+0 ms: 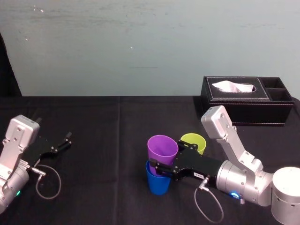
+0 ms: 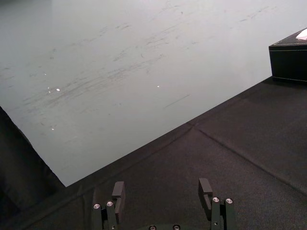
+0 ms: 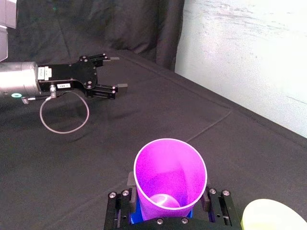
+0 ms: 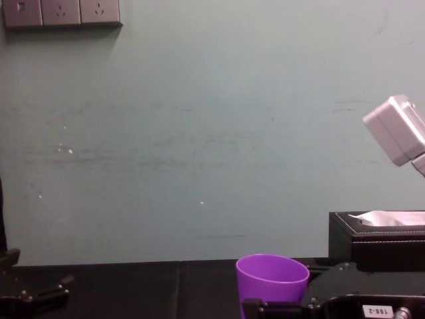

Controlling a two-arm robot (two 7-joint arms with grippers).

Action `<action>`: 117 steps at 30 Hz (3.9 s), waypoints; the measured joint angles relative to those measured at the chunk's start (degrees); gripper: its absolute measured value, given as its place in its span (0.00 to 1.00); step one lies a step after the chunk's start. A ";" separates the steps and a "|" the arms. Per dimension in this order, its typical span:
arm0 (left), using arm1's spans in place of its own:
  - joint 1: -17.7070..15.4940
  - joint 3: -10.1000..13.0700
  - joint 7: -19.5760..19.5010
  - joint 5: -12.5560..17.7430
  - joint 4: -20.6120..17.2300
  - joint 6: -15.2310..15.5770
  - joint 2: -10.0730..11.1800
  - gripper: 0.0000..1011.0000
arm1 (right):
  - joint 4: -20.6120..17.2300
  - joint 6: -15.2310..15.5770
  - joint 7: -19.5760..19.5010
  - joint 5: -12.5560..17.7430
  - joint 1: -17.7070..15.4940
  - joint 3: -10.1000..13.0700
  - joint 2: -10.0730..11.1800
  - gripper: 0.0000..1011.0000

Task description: Stack the three plastic cups sequentially using one hand.

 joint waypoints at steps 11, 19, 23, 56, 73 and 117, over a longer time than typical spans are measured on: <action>0.00 0.00 0.00 0.00 0.00 0.00 0.00 0.99 | 1.21 0.13 0.34 0.03 0.21 -0.57 -0.29 0.73; 0.00 0.00 0.00 0.00 0.00 0.00 0.00 0.99 | 1.83 0.11 0.39 -0.15 0.38 -0.90 -0.54 0.73; 0.00 0.00 0.00 0.00 0.00 0.00 0.00 0.99 | 1.80 0.10 0.41 -0.15 0.38 -0.88 -0.54 0.73; 0.00 0.00 0.00 0.00 0.00 0.00 0.00 0.99 | -2.76 -11.69 -3.62 -4.50 -4.76 3.26 0.33 0.99; 0.00 0.00 0.00 0.00 0.00 0.00 0.00 0.99 | -10.83 -1.16 -13.06 -3.39 -19.14 13.12 0.86 0.99; 0.00 0.00 0.00 0.00 0.00 0.00 0.00 0.99 | 2.93 3.93 -10.11 -7.44 -8.49 13.27 -6.51 0.99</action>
